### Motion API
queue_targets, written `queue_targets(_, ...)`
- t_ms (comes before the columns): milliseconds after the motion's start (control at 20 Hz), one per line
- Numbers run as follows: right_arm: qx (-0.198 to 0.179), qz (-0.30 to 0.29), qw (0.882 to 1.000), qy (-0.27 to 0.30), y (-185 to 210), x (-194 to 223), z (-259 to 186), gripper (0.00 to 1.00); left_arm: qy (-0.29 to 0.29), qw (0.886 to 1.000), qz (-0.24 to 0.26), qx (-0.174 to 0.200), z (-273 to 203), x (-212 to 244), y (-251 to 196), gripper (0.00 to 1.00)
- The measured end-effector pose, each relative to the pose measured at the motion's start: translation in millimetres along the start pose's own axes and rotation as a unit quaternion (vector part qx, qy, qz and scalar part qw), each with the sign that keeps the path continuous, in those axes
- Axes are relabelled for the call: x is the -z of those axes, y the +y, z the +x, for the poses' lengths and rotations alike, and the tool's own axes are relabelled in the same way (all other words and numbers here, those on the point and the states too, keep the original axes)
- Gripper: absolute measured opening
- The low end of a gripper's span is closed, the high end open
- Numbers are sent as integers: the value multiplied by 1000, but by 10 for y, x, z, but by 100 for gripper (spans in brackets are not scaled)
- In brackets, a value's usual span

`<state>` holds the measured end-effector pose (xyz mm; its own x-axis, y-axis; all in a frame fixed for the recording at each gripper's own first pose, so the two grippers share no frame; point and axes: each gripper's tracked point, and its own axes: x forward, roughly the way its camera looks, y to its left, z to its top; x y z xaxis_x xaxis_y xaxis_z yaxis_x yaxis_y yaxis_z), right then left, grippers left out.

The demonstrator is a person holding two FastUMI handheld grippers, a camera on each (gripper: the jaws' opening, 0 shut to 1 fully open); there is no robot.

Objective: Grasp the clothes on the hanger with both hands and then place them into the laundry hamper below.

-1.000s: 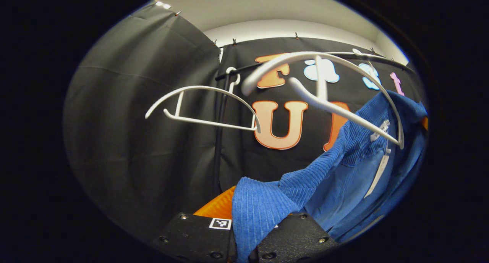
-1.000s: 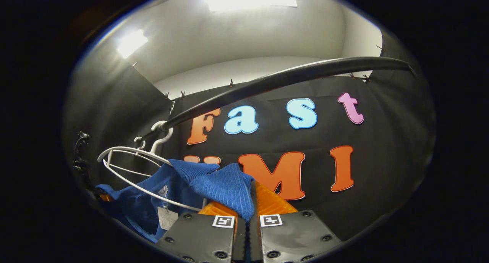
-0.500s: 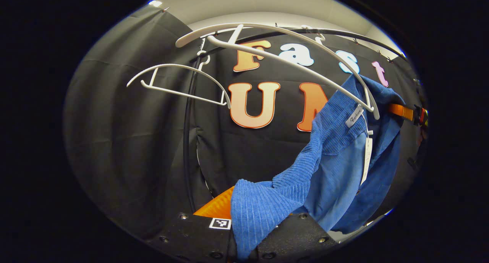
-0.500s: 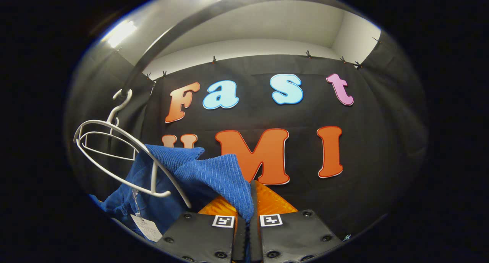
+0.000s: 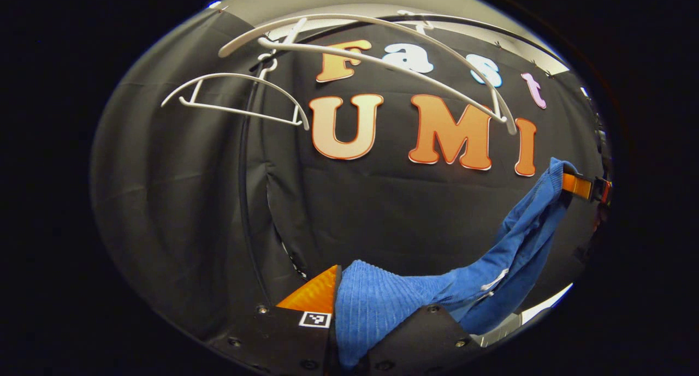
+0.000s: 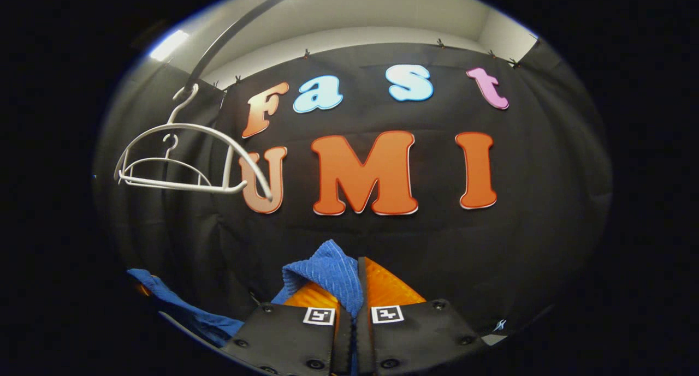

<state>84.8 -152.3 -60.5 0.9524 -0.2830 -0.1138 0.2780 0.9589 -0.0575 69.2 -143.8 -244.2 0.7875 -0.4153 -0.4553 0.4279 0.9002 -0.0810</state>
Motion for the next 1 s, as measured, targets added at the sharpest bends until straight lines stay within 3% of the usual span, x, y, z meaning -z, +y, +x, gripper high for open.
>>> queue_targets(100,-44,23,998,36,312,291,-92,11,13,1000,4,20,51,159,-243,11)
queue_targets(200,-82,39,992,87,586,682,-200,11,65,997,-4,53,108,499,-457,11)
queue_targets(400,-119,2,974,193,933,1618,-407,11,164,981,-62,87,74,1332,-728,10)
queue_targets(600,-120,20,945,305,1072,2668,-639,11,267,959,-65,74,-80,2221,-689,11)
queue_targets(700,-104,24,929,353,1101,3124,-644,12,302,950,-66,43,-162,2605,-599,12)
queue_targets(900,-81,47,909,405,1090,3674,-766,11,352,932,-74,40,-164,3055,-622,21)
queue_targets(950,-75,50,905,415,1086,3790,-792,7,359,929,-76,44,-171,3078,-633,25)
queue_targets(1000,-73,54,900,426,1082,3901,-836,12,358,929,-76,46,-189,3127,-641,29)
